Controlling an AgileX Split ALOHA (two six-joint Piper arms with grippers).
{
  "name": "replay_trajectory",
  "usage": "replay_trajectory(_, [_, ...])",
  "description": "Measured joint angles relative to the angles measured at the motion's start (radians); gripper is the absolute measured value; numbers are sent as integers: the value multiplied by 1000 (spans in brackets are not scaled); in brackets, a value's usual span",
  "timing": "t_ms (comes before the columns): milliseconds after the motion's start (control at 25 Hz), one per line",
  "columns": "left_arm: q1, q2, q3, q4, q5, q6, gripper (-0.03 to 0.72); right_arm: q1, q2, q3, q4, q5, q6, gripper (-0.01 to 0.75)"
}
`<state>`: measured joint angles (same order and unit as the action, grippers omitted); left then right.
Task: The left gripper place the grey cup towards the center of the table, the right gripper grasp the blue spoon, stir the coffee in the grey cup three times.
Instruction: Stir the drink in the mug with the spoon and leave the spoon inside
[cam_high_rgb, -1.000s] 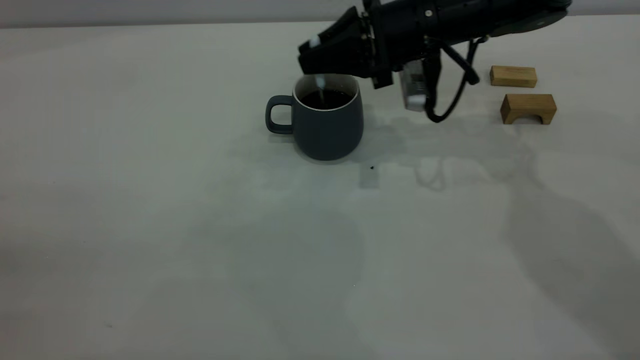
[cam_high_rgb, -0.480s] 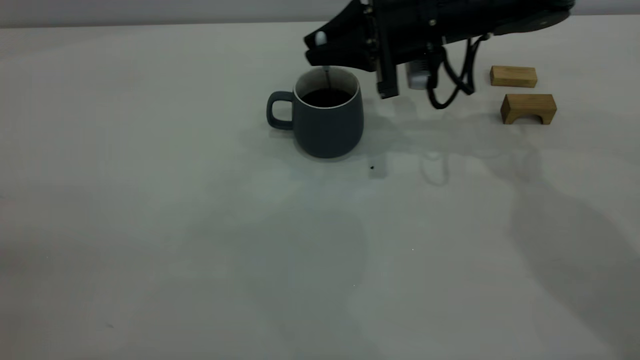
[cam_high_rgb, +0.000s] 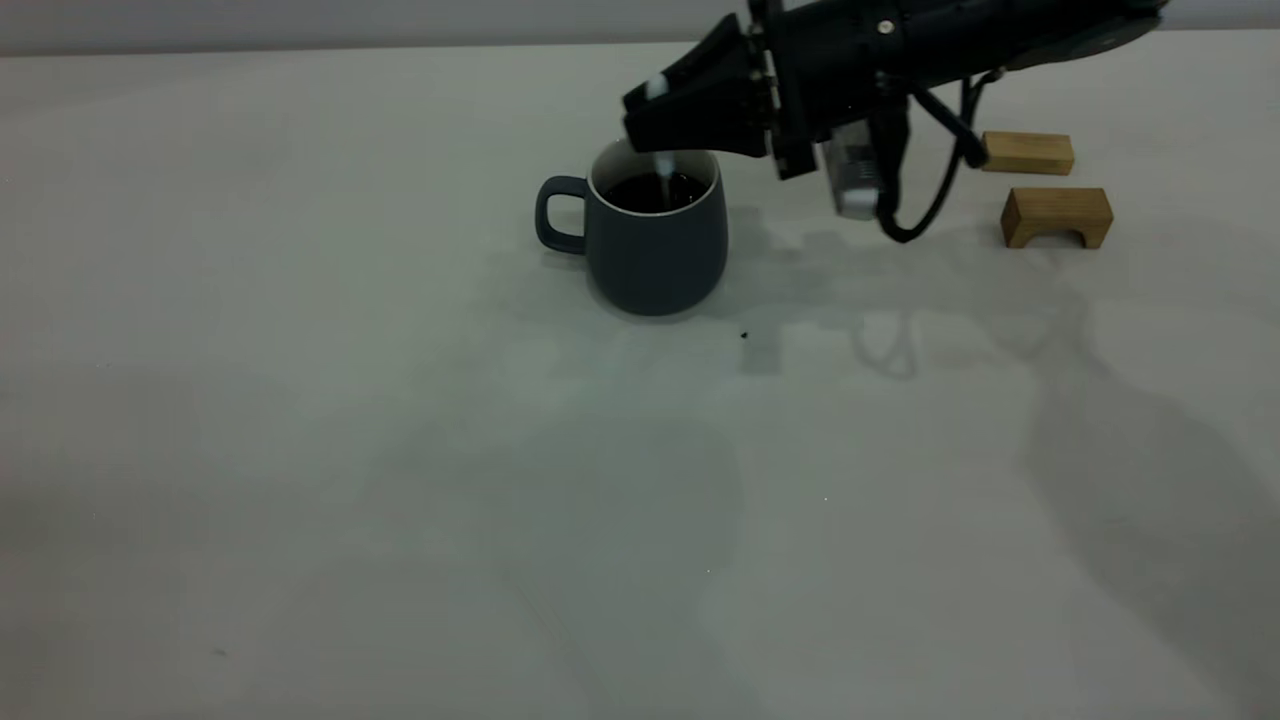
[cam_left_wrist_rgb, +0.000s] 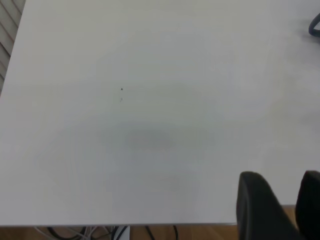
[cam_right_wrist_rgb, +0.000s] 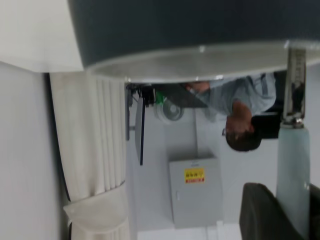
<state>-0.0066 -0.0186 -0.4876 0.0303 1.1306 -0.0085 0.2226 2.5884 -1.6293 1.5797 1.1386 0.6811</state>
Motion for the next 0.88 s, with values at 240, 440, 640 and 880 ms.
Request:
replay_trajectory(240, [0,0,0,0,0,0,262,42,0,0,63,-51,-83,134])
replay_trajectory(440, [0,0,0,0,0,0,262,38,0,0,73,-123,-272,134])
replay_trajectory(640, [0,0,0,0,0,0,262,33,0,0,72,-149,-417,134])
replay_trajectory(880, [0,0,0,0,0,0,262,10,0,0,27,-140,-476,134])
